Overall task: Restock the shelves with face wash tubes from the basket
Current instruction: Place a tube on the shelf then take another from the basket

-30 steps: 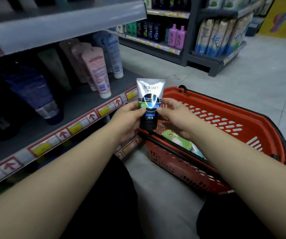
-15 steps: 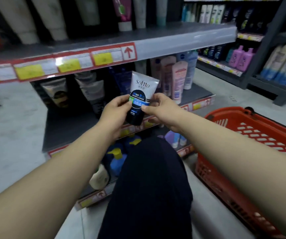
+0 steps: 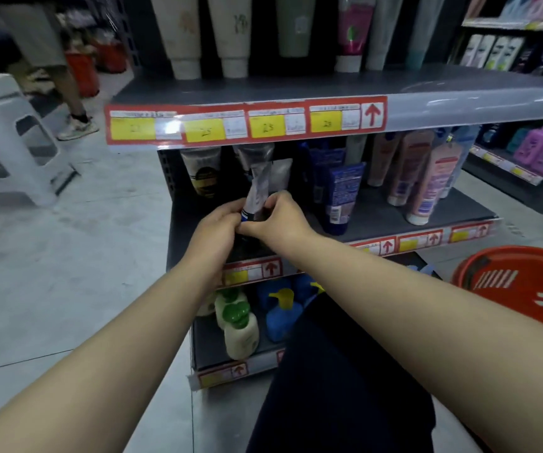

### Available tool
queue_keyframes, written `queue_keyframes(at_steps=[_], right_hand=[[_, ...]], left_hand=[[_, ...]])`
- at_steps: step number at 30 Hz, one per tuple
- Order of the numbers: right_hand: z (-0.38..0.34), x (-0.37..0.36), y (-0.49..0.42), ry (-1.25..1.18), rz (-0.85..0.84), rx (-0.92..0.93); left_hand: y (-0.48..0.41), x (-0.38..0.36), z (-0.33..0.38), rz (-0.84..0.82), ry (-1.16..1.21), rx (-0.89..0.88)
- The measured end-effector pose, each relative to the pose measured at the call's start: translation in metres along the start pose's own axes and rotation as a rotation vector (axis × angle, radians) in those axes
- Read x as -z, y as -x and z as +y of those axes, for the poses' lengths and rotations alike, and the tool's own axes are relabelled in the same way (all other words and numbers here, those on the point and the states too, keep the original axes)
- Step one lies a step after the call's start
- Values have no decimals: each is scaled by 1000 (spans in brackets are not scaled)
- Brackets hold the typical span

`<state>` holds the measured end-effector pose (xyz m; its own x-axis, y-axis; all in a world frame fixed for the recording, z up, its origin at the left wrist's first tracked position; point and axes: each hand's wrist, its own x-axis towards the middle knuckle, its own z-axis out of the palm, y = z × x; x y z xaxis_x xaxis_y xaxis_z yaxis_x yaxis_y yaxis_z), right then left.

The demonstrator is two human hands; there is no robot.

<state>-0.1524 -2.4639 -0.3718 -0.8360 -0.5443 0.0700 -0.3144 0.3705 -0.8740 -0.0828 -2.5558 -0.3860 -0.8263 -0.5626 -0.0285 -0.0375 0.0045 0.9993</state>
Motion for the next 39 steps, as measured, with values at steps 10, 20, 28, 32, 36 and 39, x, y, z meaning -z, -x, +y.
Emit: queue_keyframes(at_steps=[10, 20, 28, 32, 36, 39], right_hand=[[11, -33, -18, 26, -73, 15], [26, -42, -26, -26, -41, -78], [46, 1, -23, 185, 25, -79], [55, 21, -26, 202, 50, -123], [55, 30, -20, 254, 19, -123], [53, 48, -5, 389, 0, -51]], left_hand=[[-16, 27, -33, 71, -40, 6], [-26, 32, -26, 147, -362, -136], [-28, -9, -30, 79, -350, -120], [-30, -35, -26, 85, -385, -135], [-22, -37, -19, 56, -609, -112], [0, -32, -13, 55, -875, -148]])
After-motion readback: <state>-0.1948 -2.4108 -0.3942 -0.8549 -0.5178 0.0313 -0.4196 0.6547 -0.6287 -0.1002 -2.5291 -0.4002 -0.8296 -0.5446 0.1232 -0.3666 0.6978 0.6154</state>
